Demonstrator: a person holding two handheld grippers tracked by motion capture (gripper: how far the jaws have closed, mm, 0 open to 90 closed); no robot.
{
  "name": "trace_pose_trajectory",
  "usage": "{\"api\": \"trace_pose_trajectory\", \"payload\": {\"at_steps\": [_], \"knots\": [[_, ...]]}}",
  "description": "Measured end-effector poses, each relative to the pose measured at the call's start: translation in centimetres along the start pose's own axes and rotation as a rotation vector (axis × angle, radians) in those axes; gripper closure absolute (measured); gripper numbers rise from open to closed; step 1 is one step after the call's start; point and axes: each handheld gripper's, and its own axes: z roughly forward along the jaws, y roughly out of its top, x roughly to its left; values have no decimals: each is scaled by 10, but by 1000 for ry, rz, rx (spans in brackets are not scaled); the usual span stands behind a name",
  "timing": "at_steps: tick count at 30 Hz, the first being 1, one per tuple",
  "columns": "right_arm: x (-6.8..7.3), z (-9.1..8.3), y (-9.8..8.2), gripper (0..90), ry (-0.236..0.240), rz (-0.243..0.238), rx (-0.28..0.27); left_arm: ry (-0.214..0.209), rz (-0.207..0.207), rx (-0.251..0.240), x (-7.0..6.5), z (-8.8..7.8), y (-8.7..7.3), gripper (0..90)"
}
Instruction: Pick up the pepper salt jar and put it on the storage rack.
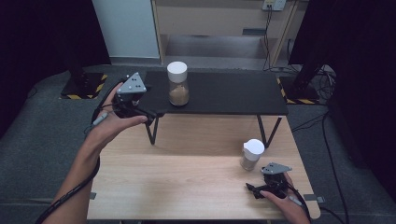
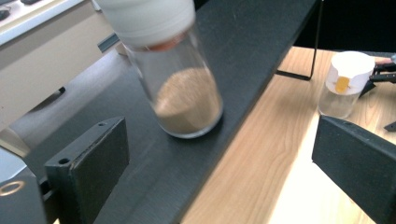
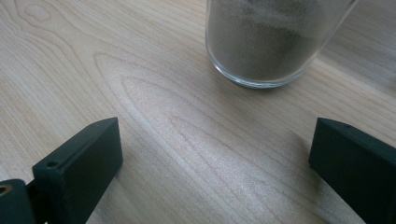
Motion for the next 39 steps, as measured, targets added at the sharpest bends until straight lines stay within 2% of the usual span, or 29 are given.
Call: {"api": "trace_pose_trajectory", "payload": {"at_steps": [5, 13, 17, 30, 39], "knots": [[1, 0, 0, 35, -3, 1, 1, -15, -10, 10, -11, 6, -9, 28], [2, -1, -1, 35, -4, 4, 0, -49, 0, 11, -32, 19, -20, 29], [2, -2, -2, 35, -4, 4, 0, -65, 5, 27, -41, 27, -25, 29], [3, -3, -3, 36, -5, 6, 1, -98, -8, 65, -54, 49, -44, 29], [3, -3, -3, 36, -5, 6, -1, -115, -19, 126, -65, 69, -65, 27]]}}
